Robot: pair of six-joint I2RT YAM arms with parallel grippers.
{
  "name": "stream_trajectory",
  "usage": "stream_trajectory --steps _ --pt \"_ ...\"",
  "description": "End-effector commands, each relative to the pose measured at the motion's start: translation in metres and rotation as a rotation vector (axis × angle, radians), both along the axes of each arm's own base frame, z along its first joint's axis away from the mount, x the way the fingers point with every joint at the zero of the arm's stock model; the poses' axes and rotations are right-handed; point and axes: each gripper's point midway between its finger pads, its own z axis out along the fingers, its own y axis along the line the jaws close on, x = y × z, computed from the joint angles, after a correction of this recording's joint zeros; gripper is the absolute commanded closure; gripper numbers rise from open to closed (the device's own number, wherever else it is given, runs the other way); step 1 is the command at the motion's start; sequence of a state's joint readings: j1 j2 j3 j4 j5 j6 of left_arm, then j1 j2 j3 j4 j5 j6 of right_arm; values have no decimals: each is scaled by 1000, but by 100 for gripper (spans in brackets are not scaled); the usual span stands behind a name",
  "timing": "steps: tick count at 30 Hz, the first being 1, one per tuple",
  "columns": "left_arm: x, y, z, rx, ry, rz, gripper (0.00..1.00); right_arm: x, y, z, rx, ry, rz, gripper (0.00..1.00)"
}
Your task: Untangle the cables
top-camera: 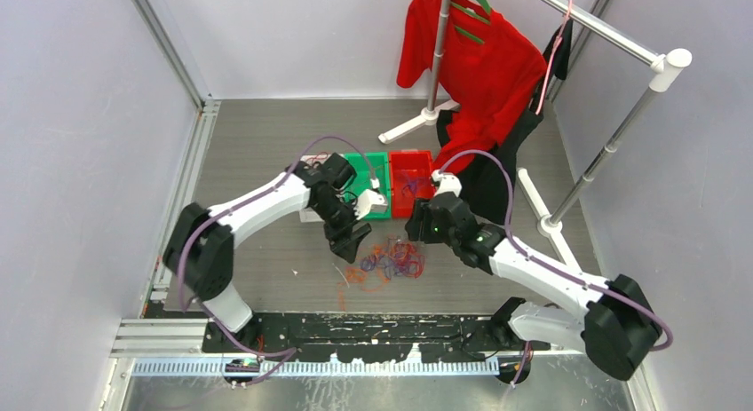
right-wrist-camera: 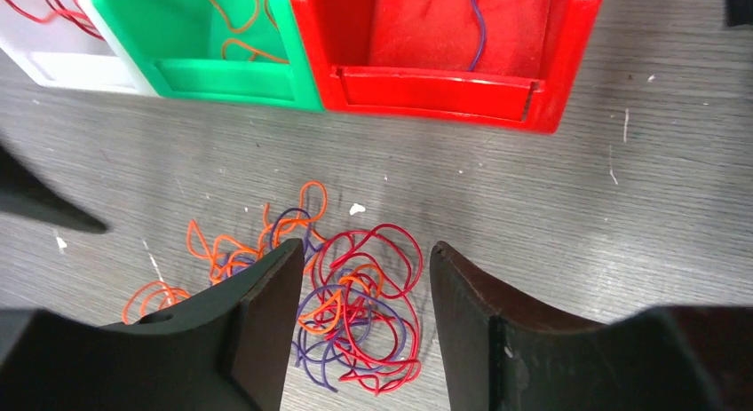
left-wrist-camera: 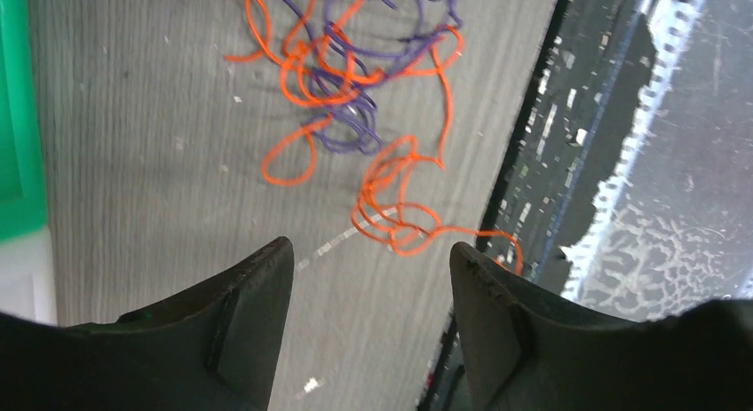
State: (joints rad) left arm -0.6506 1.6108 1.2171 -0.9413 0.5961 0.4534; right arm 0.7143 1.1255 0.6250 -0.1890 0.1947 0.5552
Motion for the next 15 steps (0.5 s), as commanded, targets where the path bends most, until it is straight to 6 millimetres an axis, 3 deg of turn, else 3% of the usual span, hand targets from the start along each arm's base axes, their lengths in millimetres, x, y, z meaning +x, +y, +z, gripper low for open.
stream_trajectory --steps 1,6,15 --pt "29 -29 -11 -57 -60 -71 36 11 2 41 123 -121 -71 41" --pt "26 -43 -26 -71 -48 -175 37 8 -3 51 134 -138 -79 42" --pt "32 -59 -46 -91 -129 -281 40 3 -5 51 142 -131 -74 42"
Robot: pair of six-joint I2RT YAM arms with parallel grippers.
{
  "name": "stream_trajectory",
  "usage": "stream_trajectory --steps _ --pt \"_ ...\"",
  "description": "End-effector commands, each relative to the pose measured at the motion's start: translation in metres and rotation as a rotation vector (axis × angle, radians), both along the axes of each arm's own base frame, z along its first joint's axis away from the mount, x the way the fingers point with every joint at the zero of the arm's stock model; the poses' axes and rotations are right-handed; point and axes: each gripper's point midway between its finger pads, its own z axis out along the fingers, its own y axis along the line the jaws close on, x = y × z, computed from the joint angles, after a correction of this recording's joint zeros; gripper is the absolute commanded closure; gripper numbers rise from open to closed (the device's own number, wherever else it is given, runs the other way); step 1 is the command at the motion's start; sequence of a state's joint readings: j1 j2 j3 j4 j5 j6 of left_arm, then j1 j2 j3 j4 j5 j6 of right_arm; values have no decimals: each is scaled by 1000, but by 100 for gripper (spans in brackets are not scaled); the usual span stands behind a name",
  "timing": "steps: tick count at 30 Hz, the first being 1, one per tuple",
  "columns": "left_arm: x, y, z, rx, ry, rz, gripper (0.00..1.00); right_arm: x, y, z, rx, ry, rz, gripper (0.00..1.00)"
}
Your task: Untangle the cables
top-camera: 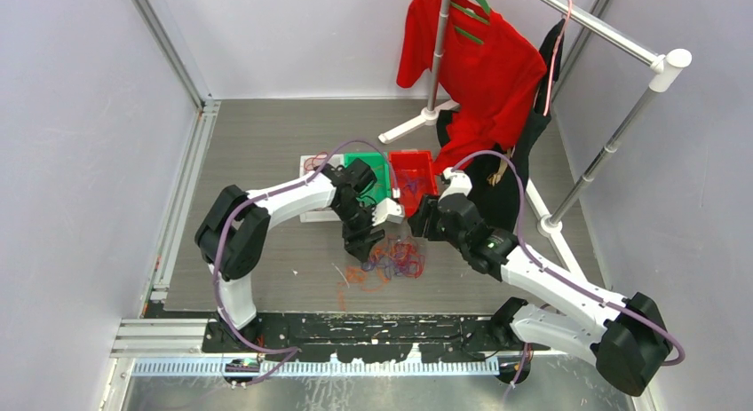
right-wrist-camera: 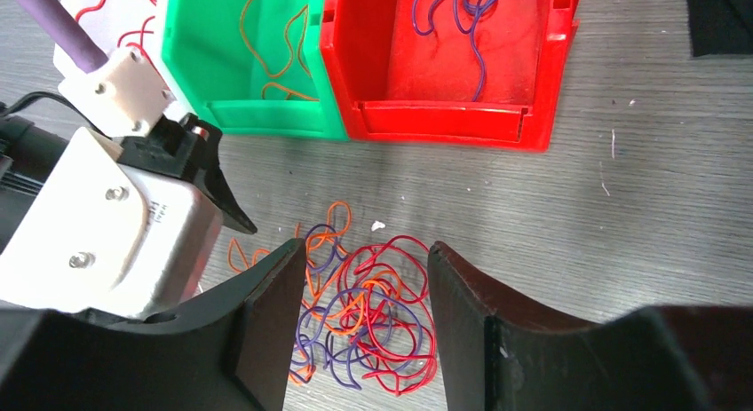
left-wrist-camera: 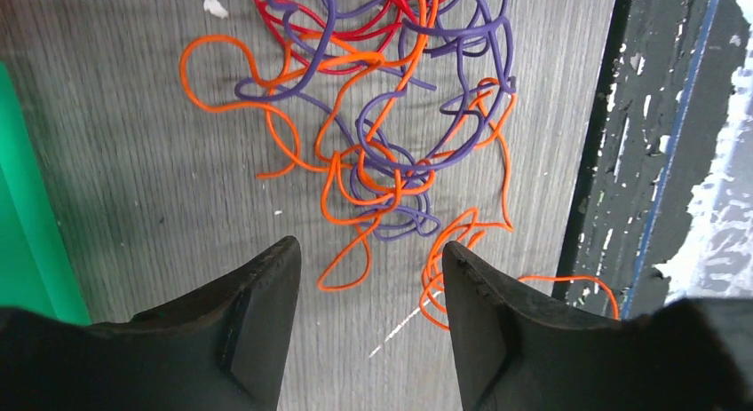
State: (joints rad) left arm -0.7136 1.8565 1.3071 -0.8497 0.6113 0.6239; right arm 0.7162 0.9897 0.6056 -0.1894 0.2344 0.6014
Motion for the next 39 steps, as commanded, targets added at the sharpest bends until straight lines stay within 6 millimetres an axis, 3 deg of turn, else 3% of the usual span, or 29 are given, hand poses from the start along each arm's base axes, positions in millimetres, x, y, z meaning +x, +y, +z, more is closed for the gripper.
stream_trajectory --steps 1,5,8,14,19,23,28,35,39 --pt "11 -20 2 -84 -91 -93 41 2 2 18 52 -45 -14 42" --pt "11 -19 -9 -73 -132 -139 47 2 3 24 64 -53 -8 43" --pt "15 -15 -15 -60 -176 -163 57 1 2 28 68 -61 -8 44" --pt "12 -6 -6 -57 -214 -214 76 -2 0 32 79 -68 -11 46" --pt "13 -1 1 -43 -245 -202 100 -2 0 36 93 -74 -12 50" --pt "10 1 25 -59 -256 -147 100 -2 0 40 97 -90 -11 52" --pt "15 14 78 9 -279 -16 100 -2 9 53 112 -152 49 46" --pt "13 40 142 67 -345 129 100 -17 55 86 116 -364 253 25" --pt "5 44 178 34 -356 159 100 -30 85 99 94 -467 378 20"
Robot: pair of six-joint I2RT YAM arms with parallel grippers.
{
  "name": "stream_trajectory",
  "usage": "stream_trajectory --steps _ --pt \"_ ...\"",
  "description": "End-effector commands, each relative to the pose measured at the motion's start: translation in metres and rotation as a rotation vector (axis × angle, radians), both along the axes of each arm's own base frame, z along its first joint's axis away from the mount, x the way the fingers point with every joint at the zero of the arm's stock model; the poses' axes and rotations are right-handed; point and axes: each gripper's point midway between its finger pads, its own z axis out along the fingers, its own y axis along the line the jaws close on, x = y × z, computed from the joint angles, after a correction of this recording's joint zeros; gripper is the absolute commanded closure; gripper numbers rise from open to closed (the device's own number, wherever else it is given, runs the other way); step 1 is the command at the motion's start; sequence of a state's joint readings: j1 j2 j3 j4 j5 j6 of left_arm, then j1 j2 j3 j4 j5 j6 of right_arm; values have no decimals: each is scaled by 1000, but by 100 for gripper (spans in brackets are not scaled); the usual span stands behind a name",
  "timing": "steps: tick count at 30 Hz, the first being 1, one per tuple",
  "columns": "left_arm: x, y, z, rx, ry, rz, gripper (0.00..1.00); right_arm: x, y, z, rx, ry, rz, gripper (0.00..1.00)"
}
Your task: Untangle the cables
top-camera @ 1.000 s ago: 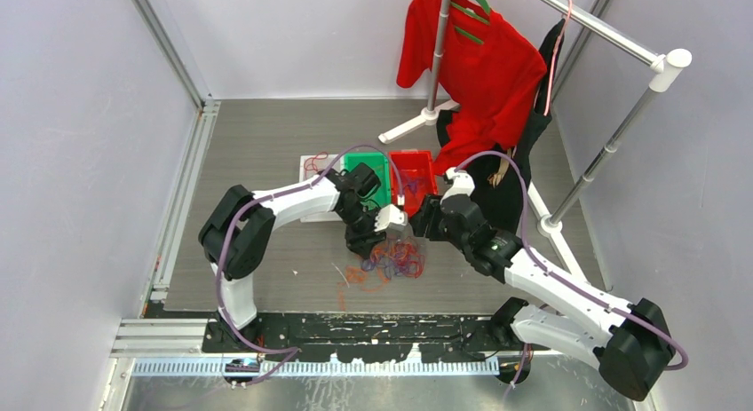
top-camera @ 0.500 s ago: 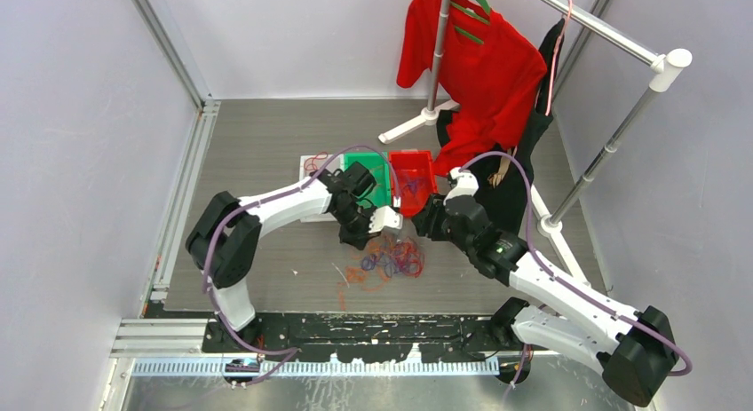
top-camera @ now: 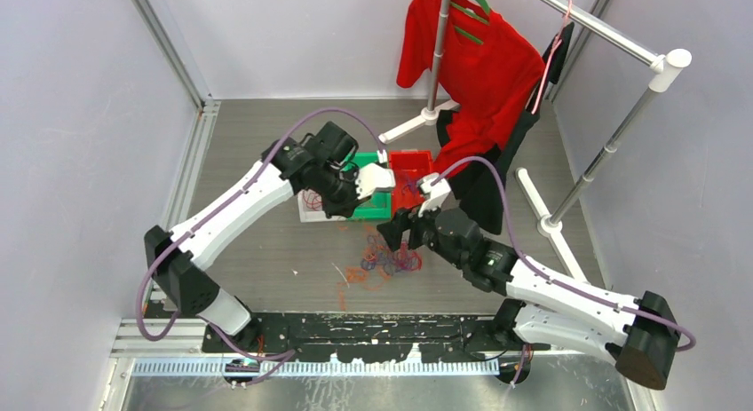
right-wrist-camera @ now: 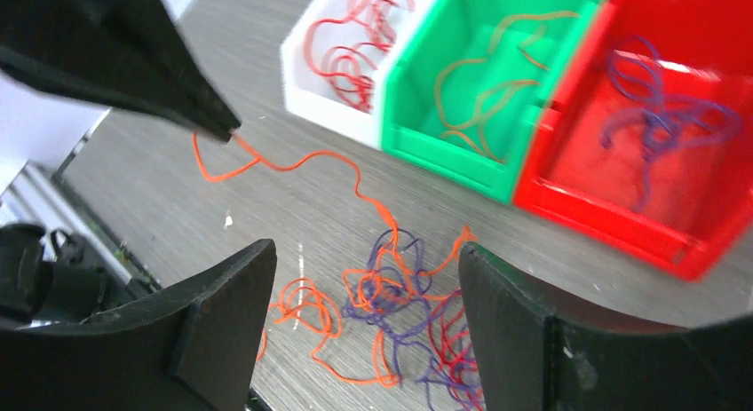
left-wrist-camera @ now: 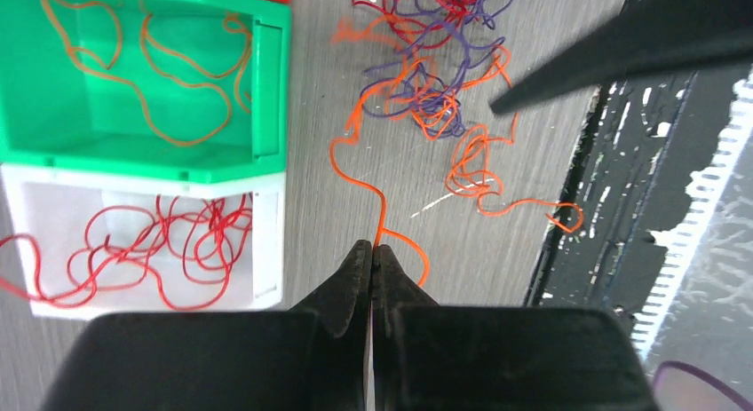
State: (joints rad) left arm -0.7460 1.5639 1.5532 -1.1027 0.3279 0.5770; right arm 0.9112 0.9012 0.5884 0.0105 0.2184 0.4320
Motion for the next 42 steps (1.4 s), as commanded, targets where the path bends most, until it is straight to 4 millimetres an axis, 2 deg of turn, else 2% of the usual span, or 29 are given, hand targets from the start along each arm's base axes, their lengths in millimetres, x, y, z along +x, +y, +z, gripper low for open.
stream_trajectory --steps 1,3,6,11,15,20,24,26,29,30,32,35,36,42 --pt "-18 17 46 -9 6 69 100 -3 34 42 34 -214 118 18" --pt "-18 17 63 -29 -8 80 100 -5 44 46 40 -245 146 17" --pt "-19 16 95 -73 -41 73 100 4 50 43 10 -258 123 16" --pt "-28 13 130 -151 -60 47 100 17 69 45 4 -283 123 15" --pt "-36 12 153 -210 -86 18 100 28 87 49 0 -307 130 16" --pt "-41 13 178 -277 -143 0 100 28 109 56 32 -316 182 17" --pt "-44 17 186 -300 -184 -18 100 29 114 51 33 -298 186 20" --pt "-43 25 167 -249 -190 -23 100 30 108 45 23 -277 159 21" --pt "-45 43 102 -119 -151 -3 99 29 95 32 -15 -256 129 22" --pt "-45 47 83 -90 -141 -3 94 29 89 27 -21 -245 109 22" --pt "-45 54 46 -47 -119 31 76 31 74 16 -44 -222 53 22" --pt "-30 52 10 -61 -88 178 44 29 50 7 -38 -204 -20 23" --pt "-22 51 0 -76 -75 242 40 27 42 3 -34 -196 -43 23" --pt "9 41 -55 -94 83 571 39 19 -4 -5 5 -169 -174 27"
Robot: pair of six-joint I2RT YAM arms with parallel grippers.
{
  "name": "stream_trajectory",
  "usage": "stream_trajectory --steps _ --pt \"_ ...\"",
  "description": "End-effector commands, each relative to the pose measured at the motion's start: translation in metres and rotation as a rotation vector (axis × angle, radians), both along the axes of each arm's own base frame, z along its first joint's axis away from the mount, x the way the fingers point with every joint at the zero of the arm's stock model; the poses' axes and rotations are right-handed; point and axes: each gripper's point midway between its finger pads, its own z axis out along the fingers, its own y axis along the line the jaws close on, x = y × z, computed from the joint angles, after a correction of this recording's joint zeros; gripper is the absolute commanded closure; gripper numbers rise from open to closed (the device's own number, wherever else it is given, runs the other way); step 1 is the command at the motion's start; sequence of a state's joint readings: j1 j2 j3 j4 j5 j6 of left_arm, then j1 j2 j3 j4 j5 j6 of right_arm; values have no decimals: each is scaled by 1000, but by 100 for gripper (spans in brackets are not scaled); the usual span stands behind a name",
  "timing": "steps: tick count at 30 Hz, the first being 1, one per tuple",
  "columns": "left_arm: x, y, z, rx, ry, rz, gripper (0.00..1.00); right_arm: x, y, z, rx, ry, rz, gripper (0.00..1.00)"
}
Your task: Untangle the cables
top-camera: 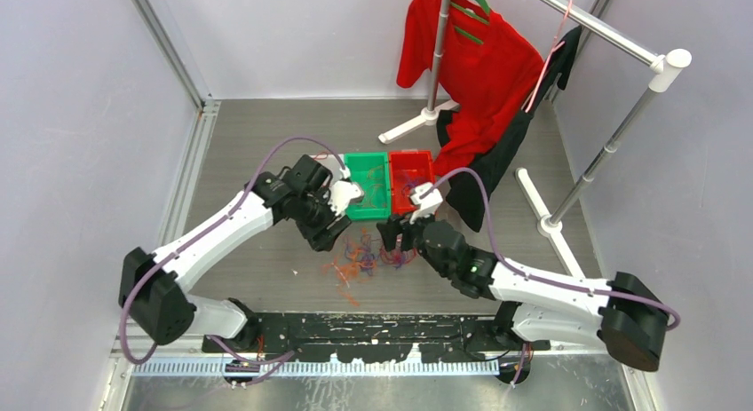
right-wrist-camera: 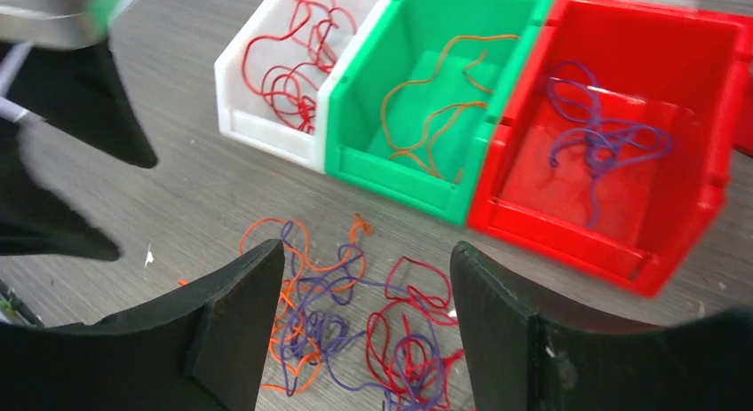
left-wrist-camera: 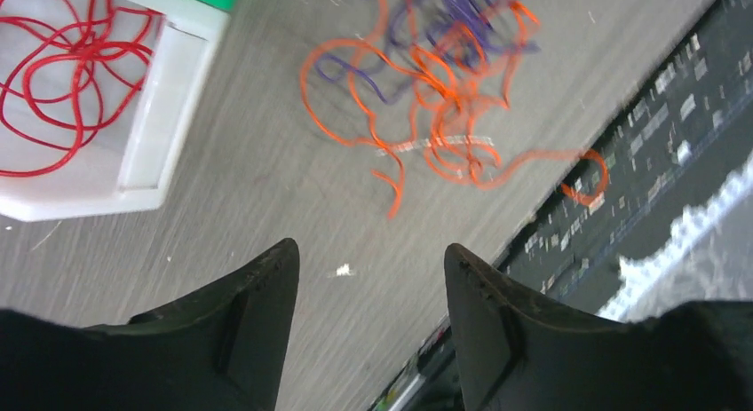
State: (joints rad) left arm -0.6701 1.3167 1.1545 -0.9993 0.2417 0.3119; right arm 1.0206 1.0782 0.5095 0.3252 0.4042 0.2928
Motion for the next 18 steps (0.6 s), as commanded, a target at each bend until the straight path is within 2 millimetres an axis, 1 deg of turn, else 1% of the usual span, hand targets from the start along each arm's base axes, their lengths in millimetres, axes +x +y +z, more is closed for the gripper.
stream_trajectory --steps 1,5,9,14,17,18 --pt "49 -30 -10 -132 -47 268 39 3 -34 19 114 -22 -153 28" --pt "64 -36 -35 -136 -22 382 42 0 -58 24 156 -33 -224 30" --pt "72 -32 -57 -115 -24 454 47 -1 -72 32 165 -51 -266 33" --pt "72 -24 -80 -79 -31 473 56 0 -79 39 166 -66 -297 35" --pt "71 -23 -91 -71 -22 459 58 2 -80 41 170 -71 -304 36" --pt "70 -25 -91 -69 -14 451 58 2 -79 41 166 -71 -305 36"
